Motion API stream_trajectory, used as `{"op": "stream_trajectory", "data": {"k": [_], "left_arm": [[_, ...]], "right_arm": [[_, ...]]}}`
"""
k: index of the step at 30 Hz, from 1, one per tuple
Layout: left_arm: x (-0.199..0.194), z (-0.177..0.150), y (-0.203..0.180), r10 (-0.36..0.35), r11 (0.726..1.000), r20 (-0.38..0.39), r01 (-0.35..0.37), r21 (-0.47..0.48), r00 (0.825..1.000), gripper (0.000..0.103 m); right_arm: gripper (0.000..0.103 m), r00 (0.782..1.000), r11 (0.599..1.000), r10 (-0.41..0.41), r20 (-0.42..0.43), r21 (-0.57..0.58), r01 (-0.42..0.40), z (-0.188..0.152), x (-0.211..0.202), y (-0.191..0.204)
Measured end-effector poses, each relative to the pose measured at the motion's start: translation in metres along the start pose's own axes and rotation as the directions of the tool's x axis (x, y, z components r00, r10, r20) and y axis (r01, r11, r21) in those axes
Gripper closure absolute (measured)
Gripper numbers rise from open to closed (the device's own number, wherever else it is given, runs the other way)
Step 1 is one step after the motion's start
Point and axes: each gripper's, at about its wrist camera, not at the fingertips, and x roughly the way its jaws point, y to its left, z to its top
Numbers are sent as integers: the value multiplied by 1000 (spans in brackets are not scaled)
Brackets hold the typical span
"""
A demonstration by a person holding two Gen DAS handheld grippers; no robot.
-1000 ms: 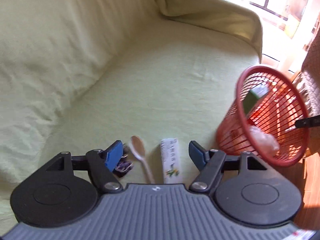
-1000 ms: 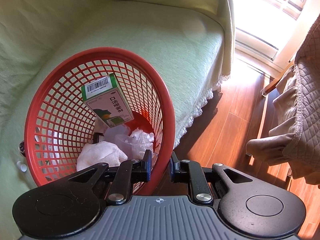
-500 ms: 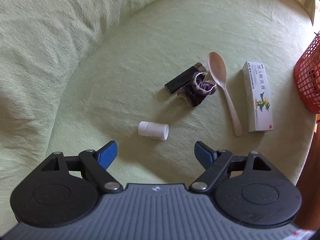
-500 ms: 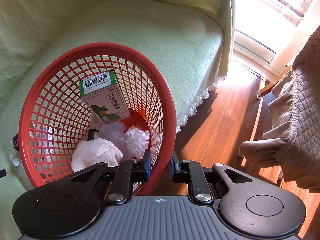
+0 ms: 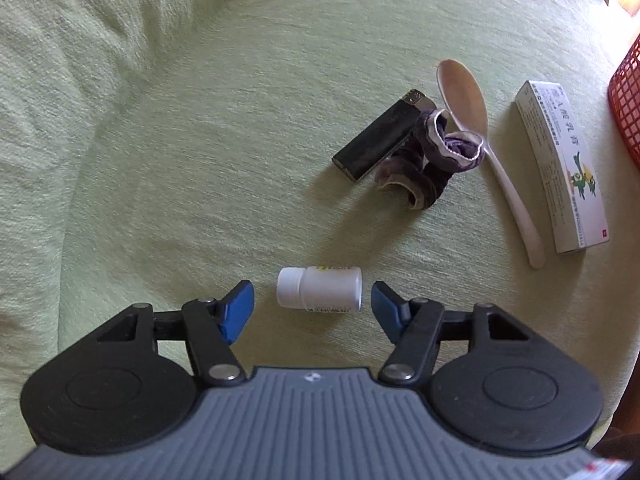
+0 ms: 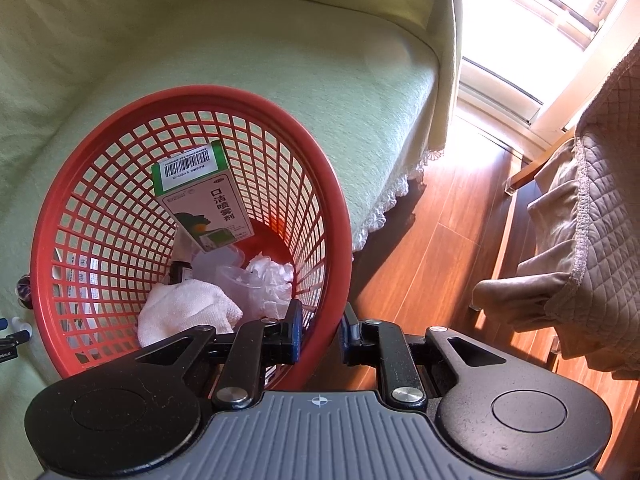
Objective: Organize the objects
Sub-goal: 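Move the left tool to the white pill bottle, then carry the white pill bottle into the red basket and open the left tool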
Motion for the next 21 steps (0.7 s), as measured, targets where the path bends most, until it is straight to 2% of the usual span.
{"op": "stream_trajectory", "data": {"k": [3, 5, 13, 21], "left_arm": [[9, 2, 1, -10, 1000, -11, 10, 16, 1000, 51], [13, 2, 3, -33, 999, -19, 33, 13, 999, 60], [0, 8, -4, -31, 999, -14, 31, 36, 999, 61], [-53, 37, -39, -83, 994, 31, 80, 80, 996, 61]], "right_arm": [[88, 1000, 1000, -5, -1, 7, 5, -1, 0, 0], [88, 1000, 1000, -9, -1, 10, 9, -1, 0, 0], [88, 1000, 1000, -11, -1, 12, 11, 0, 1, 0], [88, 1000, 1000, -7, -2, 13, 7, 1, 0, -1]]}}
